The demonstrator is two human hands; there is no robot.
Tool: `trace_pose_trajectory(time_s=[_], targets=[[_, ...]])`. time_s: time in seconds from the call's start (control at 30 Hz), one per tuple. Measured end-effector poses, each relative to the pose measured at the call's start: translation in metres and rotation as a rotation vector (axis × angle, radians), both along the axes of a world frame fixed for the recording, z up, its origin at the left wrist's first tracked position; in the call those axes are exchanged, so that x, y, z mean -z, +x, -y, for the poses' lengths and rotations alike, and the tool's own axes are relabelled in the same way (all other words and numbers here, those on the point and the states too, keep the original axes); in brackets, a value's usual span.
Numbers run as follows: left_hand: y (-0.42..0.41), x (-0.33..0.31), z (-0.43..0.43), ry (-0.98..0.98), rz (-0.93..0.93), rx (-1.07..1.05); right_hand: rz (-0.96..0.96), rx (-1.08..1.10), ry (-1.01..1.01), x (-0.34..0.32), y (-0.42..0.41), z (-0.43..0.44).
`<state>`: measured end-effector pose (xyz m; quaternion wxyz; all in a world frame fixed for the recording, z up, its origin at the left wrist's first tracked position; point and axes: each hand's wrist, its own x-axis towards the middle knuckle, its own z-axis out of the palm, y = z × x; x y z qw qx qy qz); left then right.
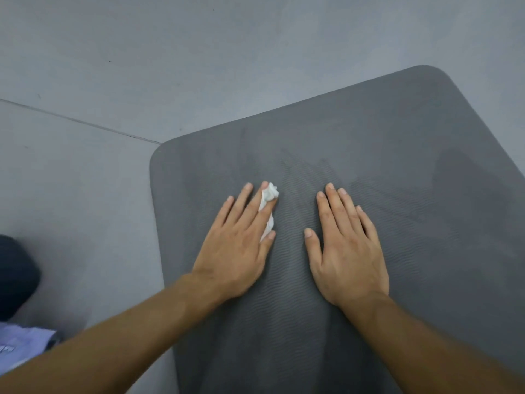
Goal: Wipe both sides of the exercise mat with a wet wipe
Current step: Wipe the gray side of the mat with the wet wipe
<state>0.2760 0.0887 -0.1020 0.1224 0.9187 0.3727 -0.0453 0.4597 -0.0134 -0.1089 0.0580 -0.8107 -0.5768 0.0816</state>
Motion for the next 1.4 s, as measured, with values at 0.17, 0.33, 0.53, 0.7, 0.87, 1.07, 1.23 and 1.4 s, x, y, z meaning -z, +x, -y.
trace_pose_trajectory(time_s=[0.17, 0.33, 0.53, 0.7, 0.87, 1.07, 1.23, 1.4], targets=[[-0.012, -0.004, 0.075, 0.018, -0.018, 0.161, -0.007, 0.006, 0.045, 0.003, 0.001, 0.002], [-0.012, -0.005, 0.079, 0.009, -0.043, 0.199, -0.001, 0.006, 0.038, 0.003, 0.001, 0.002], [0.014, -0.003, 0.027, -0.002, -0.026, 0.134, 0.001, 0.003, 0.023, 0.003, 0.001, 0.002], [0.048, 0.003, -0.036, -0.001, -0.007, 0.032, -0.001, 0.005, 0.009, 0.002, 0.0, 0.001], [0.083, 0.003, -0.099, -0.02, -0.002, -0.095, 0.004, 0.008, 0.005, 0.003, 0.0, 0.001], [0.089, 0.002, -0.11, -0.012, -0.002, -0.104, 0.004, 0.008, 0.011, 0.004, 0.001, 0.001], [0.066, 0.001, -0.054, -0.008, 0.027, -0.065, 0.007, 0.003, 0.028, 0.004, 0.001, 0.002], [0.035, 0.0, 0.016, 0.012, 0.0, -0.001, -0.003, 0.003, 0.05, 0.005, 0.001, 0.001]])
